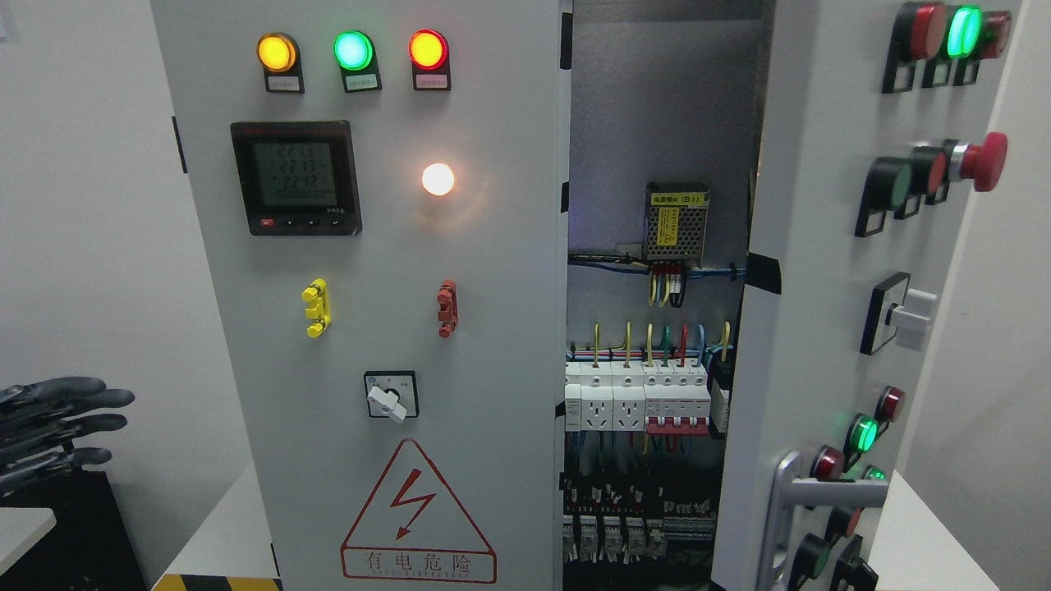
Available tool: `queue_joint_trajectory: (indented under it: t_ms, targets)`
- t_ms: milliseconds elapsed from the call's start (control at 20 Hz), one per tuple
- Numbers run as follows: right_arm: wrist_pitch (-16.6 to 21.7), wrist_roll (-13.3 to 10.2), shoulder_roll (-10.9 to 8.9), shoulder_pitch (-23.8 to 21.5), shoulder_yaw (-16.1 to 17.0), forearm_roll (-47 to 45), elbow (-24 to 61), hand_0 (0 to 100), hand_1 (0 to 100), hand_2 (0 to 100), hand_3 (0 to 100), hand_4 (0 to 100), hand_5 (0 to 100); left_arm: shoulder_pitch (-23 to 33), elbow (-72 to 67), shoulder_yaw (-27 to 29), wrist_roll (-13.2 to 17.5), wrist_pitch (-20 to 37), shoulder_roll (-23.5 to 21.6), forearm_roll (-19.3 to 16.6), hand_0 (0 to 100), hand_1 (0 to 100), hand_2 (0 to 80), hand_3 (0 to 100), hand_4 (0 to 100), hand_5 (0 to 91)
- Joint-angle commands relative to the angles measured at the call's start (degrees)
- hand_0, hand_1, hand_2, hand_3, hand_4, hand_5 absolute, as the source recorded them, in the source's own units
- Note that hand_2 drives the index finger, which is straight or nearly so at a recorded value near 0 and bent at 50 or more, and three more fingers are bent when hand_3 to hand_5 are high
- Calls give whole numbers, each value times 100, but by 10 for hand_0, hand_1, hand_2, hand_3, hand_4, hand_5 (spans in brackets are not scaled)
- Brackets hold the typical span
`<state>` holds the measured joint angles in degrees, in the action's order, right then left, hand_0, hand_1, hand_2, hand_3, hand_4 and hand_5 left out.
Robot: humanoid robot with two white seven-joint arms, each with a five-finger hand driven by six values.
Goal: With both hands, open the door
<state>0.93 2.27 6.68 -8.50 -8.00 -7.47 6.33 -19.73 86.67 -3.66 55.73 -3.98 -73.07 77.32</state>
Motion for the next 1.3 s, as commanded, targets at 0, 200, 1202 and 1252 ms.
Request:
queue_joint_trajectory:
  t_ms: [0,200,1202,1252]
  targets:
    - [-5,2,0,6,0,0,0,386,0,0,0,0,0,-2145,-124,-3426,-9,-200,1260,106,0,0,0,0,0,0]
    - [-5,2,0,-2,0,0,0,386,0,0,0,0,0,-3780,-107,-5150,-27,-156,1479,599,0,0,0,0,0,0]
    - [-5,2,0,-2,0,0,0,386,0,0,0,0,0,-6569,-1863,-6349,-36,-560,4905,1259,0,0,0,0,0,0]
    - [4,2,0,6,0,0,0,386,0,0,0,0,0,-6648,-1926,-6349,-44,-578,5082,1259,0,0,0,0,0,0]
